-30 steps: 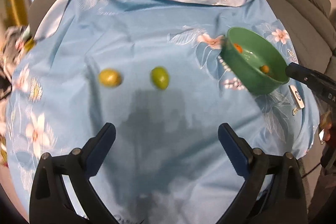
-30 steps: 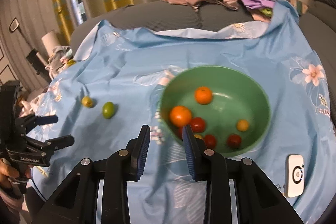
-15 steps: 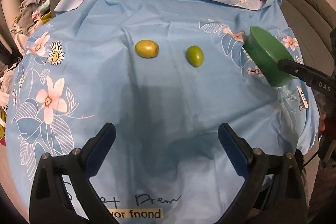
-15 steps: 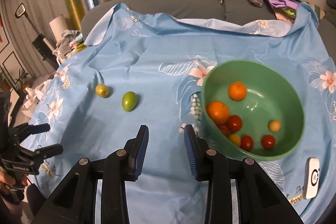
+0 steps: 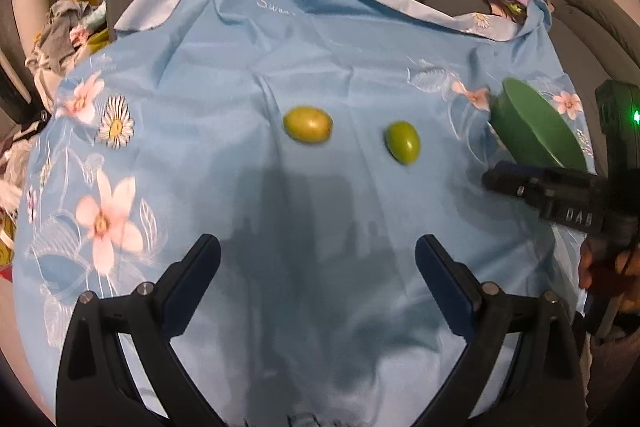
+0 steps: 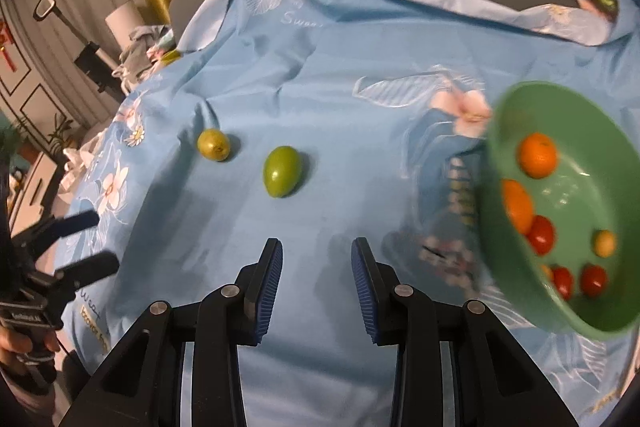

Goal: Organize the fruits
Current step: 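Move both tools back toward the yellow and green plums, then grasp the yellow plum with the left gripper while the right gripper grasps the green plum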

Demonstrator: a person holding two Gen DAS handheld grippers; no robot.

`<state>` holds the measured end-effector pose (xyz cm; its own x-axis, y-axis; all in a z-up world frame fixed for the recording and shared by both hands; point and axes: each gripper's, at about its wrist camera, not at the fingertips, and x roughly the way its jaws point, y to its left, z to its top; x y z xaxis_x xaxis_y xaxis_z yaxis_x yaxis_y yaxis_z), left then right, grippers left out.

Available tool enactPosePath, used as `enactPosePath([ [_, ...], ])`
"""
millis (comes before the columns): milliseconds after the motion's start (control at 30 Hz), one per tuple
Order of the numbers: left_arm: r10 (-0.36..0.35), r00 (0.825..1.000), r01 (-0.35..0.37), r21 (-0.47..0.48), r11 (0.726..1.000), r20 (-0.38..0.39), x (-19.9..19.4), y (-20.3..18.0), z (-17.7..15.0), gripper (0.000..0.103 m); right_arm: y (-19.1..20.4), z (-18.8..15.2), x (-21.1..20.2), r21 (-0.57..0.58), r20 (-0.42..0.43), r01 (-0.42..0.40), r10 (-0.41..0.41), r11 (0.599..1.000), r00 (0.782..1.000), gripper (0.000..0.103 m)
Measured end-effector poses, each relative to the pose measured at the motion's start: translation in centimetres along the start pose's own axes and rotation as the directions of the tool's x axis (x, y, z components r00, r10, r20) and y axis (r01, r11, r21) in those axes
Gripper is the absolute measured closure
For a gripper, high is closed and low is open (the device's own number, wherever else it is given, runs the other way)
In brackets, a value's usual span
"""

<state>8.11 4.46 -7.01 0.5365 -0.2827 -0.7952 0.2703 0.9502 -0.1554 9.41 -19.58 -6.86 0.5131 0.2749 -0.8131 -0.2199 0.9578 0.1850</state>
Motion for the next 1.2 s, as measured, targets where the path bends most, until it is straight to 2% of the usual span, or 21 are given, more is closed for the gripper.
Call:
enactPosePath([
  [100,0.014,1.000,-0.014,0.032,0.999,0.016,1.1,0.0,1.9,0.005,0.5,0.9,1.7,-0.004,-0.009,-0.036,0.036,0.999,0.999,0.067],
  [233,-0.002,1.000,0.002,0.052,0.999,0.005,3.0,0.0,4.0,0.005,0.6,2.2,4.0,0.016,-0.022,-0.067,0.068,0.998,0.997,0.067],
  [500,0.019,1.000,-0.017,0.109,0.994,-0.015,6.2,0.0,6.7,0.006,0.8,4.0,7.8,0.022,-0.069,-0.066,0.067,0.998,0.995,0.067],
  [800,0.032,0.999,-0.027,0.150,0.988,-0.028,7.8,-0.3,7.7,0.008,0.6,4.4,8.0,0.016,-0.045,-0.093,0.094,0.996,0.995,0.068],
  [900,0.030,0.999,-0.022,0.189,0.982,-0.044,8.6,-0.8,7.9,0.012,0.2,4.1,7.0,0.026,-0.026,-0.117,0.118,0.993,0.993,0.068],
  [1100,0.065,0.993,-0.038,0.241,0.970,-0.103,11.1,-1.0,8.1,0.026,-0.7,3.1,4.7,0.033,0.006,-0.154,0.154,0.988,0.988,0.068],
  [1200,0.080,0.992,-0.051,0.260,0.964,-0.103,11.7,-1.1,8.4,0.031,-1.0,2.9,4.1,0.039,0.016,-0.166,0.166,0.985,0.986,0.068],
])
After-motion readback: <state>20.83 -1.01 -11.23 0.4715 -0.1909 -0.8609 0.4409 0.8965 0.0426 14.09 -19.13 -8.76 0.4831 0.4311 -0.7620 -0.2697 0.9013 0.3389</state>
